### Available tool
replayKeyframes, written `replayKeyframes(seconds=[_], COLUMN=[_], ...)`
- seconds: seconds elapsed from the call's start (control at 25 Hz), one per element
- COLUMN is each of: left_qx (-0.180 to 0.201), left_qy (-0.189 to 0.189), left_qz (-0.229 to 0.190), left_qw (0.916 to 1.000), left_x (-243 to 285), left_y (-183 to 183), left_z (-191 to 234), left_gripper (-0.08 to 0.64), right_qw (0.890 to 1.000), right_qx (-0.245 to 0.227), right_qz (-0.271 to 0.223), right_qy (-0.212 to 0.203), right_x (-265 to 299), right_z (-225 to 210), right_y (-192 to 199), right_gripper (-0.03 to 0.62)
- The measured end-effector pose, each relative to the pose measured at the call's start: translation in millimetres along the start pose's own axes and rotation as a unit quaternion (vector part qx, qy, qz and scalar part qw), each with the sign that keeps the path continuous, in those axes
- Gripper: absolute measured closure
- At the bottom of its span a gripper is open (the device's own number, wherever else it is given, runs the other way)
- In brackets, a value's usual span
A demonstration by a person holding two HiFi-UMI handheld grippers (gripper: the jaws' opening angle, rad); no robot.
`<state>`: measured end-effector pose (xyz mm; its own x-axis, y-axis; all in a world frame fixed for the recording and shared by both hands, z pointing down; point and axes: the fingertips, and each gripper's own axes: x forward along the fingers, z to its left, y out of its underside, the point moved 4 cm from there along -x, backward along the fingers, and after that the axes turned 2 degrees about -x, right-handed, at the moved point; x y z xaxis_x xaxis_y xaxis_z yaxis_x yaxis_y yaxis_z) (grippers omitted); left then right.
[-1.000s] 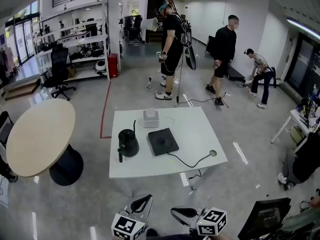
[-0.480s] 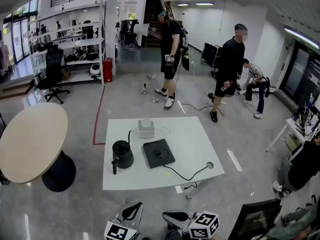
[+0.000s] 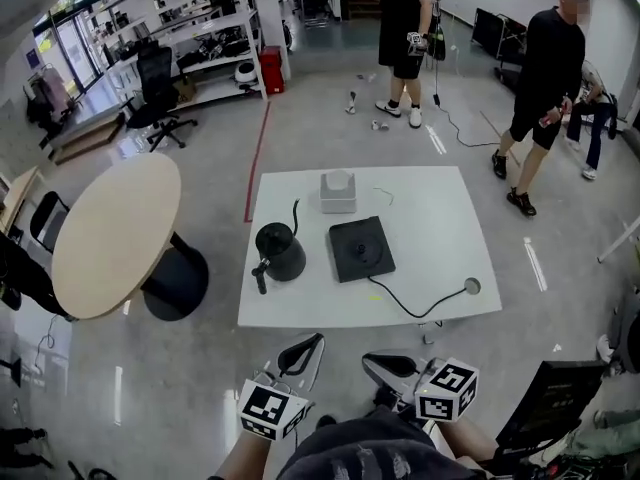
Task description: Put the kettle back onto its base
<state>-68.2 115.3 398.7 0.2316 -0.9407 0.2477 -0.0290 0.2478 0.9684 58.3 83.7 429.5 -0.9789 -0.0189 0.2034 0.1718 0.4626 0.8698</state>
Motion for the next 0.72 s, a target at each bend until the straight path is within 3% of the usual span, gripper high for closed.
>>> replayKeyframes(seconds=[0.44,0.72], left_qx=[0.003,0.007], left_qy=[-0.046,-0.087], left_qz=[0.039,0.053], left_qw=[0.9982,0.9947], left_x=[68,96], left_y=[-21,-29], left_z=[-29,-27], left_gripper=[0.558,0.558], right_qw=[0.999,0.997], right_qx=[0.029,-0.001], right_qz=[0.003,0.008], right_qy=[-0.045,-0.075], right_x=[-43,-48], right_z=[-74,-117], right_y=[-19,-47], right_gripper=[0.591,0.591])
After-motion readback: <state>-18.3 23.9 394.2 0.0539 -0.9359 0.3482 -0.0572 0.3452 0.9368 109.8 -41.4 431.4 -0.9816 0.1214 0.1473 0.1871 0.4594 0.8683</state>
